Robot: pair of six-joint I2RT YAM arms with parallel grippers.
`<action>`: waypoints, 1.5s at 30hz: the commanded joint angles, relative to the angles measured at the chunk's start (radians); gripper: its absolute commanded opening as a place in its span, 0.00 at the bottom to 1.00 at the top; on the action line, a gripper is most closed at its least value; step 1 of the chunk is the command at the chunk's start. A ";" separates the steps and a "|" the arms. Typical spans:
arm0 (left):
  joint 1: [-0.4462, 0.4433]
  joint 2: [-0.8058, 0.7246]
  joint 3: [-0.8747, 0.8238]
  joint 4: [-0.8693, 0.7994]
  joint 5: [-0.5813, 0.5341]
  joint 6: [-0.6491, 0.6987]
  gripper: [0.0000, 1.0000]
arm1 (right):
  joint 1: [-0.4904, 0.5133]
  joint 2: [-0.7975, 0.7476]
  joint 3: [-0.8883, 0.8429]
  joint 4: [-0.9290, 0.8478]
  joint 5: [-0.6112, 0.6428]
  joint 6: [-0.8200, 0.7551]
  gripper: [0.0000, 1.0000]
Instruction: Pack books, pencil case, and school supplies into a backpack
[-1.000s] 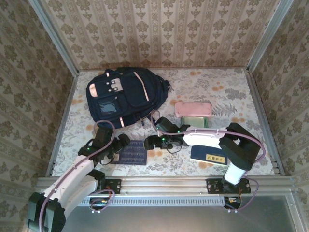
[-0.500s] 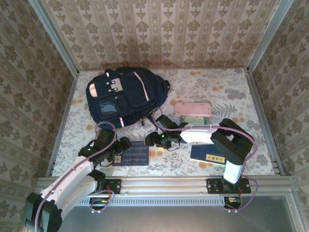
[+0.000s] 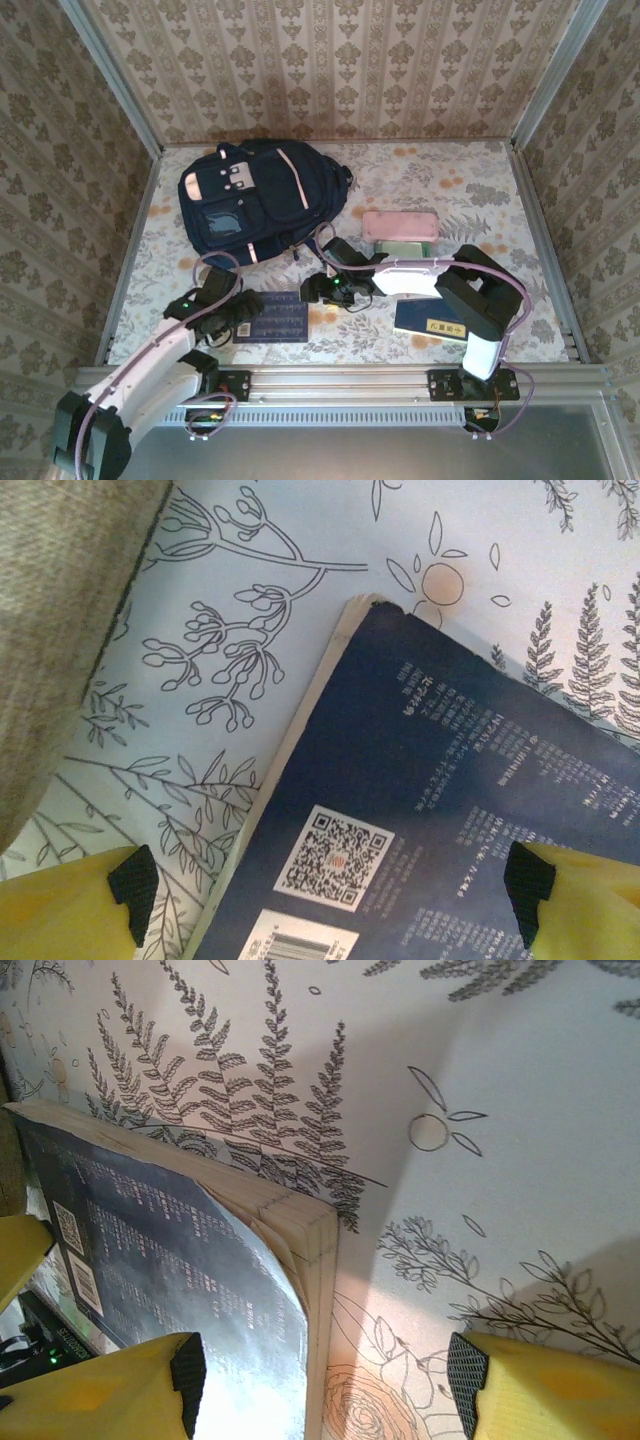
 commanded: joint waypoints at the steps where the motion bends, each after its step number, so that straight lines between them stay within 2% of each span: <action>1: -0.011 0.031 -0.010 0.059 0.009 0.028 0.92 | 0.039 0.082 0.037 0.068 -0.045 0.005 0.66; 15: -0.080 0.061 -0.045 0.196 0.088 0.012 0.87 | 0.052 0.135 0.081 0.202 -0.185 0.105 0.52; 17: -0.088 0.073 -0.049 0.203 0.086 0.008 0.87 | 0.052 0.129 0.076 0.213 -0.185 0.115 0.45; 20: -0.098 0.083 -0.050 0.205 0.085 0.008 0.87 | 0.052 0.106 0.069 0.188 -0.160 0.107 0.27; 25: -0.109 0.081 -0.043 0.185 0.071 0.016 0.87 | 0.052 0.053 0.071 0.104 -0.109 0.058 0.13; 31: -0.112 0.044 0.007 0.100 0.026 0.052 0.88 | 0.040 -0.030 0.068 -0.033 -0.011 -0.008 0.10; 37: -0.125 -0.015 0.099 -0.018 -0.039 0.097 0.92 | -0.025 -0.155 0.013 -0.074 -0.010 0.008 0.09; 42: -0.125 -0.027 0.113 0.000 0.042 0.001 0.93 | -0.081 -0.246 -0.056 -0.043 -0.034 0.091 0.09; 45: -0.126 -0.032 0.091 0.075 0.116 -0.108 0.93 | -0.112 -0.284 -0.133 0.064 -0.061 0.201 0.08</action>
